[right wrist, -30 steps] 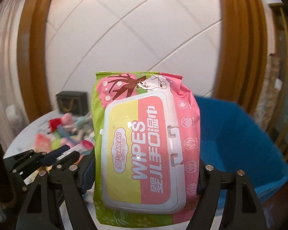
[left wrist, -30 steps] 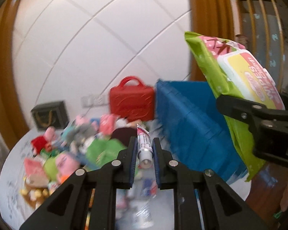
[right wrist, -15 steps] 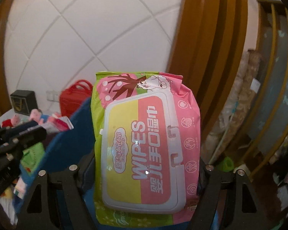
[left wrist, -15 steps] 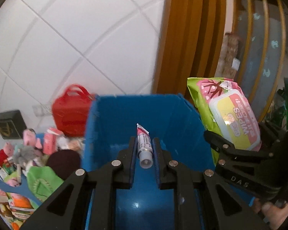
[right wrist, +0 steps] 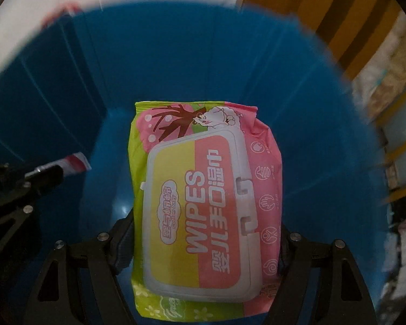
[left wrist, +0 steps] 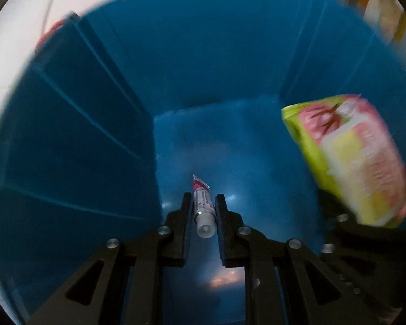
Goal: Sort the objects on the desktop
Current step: 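Open both tools over the blue crate, dropping the tube and WIPES pack inside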
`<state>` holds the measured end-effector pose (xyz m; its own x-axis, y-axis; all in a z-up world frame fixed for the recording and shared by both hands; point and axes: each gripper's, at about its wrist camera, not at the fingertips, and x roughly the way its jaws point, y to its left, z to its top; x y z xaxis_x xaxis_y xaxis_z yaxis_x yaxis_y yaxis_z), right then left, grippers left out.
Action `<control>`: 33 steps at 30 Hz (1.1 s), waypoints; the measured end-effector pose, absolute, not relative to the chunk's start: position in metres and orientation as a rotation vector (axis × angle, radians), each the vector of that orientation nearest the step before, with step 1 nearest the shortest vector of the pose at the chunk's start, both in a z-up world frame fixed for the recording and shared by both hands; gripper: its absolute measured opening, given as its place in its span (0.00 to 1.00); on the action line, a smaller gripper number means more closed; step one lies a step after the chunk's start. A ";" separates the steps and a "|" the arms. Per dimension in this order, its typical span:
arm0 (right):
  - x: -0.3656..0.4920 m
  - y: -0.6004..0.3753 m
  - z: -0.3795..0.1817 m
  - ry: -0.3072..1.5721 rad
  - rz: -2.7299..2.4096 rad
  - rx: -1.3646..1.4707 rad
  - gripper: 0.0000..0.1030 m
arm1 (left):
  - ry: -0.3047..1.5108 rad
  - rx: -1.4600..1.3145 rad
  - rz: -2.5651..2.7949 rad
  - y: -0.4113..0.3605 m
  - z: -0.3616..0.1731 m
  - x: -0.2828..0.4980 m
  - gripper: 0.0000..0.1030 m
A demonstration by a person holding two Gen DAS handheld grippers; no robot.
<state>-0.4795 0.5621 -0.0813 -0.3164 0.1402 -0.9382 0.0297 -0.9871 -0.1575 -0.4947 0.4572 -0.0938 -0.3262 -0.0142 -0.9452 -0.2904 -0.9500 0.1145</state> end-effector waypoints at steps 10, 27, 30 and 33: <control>-0.476 0.551 -0.179 -0.305 2.230 -2.164 0.75 | 0.497 -1.951 2.220 0.460 -0.182 -0.489 0.15; -0.477 0.554 -0.209 -0.332 2.117 -2.291 0.84 | 0.616 -2.066 2.146 0.466 -0.199 -0.481 0.62; -0.477 0.554 -0.206 -0.330 2.130 -2.290 1.00 | 0.586 -2.063 2.146 0.466 -0.194 -0.485 0.62; -0.474 0.552 -0.205 -0.325 2.107 -2.333 1.00 | 0.565 -2.056 2.155 0.466 -0.185 -0.483 0.62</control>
<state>-0.4741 0.5524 -0.2052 0.0899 0.1394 -0.9861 0.1639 -0.9787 -0.1234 -0.4833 0.4656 -0.1851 -0.0770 -0.1740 -0.9817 -0.3304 -0.9246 0.1898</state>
